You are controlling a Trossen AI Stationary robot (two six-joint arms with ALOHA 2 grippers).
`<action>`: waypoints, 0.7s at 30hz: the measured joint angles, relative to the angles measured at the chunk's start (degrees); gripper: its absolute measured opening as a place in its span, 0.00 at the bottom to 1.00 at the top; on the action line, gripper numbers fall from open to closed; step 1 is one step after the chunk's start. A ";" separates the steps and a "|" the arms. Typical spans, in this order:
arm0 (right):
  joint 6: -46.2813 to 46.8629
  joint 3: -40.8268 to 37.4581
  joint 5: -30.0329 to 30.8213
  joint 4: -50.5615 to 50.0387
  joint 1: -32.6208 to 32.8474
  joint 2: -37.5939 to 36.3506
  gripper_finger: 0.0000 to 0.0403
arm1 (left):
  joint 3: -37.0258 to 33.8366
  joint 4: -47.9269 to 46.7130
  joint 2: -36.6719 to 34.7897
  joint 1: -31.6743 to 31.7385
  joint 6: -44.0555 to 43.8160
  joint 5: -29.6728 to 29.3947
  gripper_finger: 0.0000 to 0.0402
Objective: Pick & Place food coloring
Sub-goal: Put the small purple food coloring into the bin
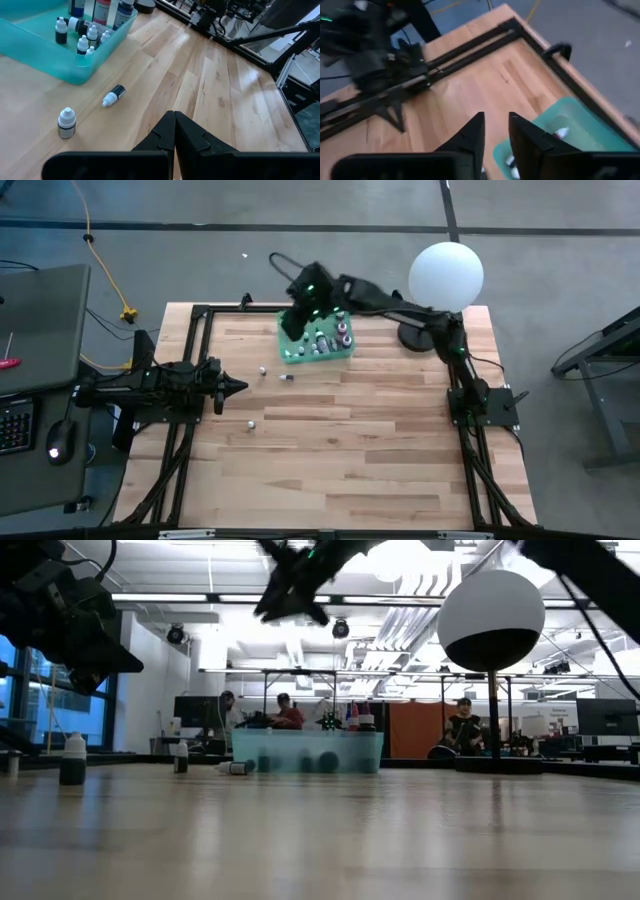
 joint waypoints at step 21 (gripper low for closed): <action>-5.87 -0.02 8.46 -18.25 8.93 -27.22 0.00 | 0.00 -0.03 0.00 0.01 0.00 0.15 0.00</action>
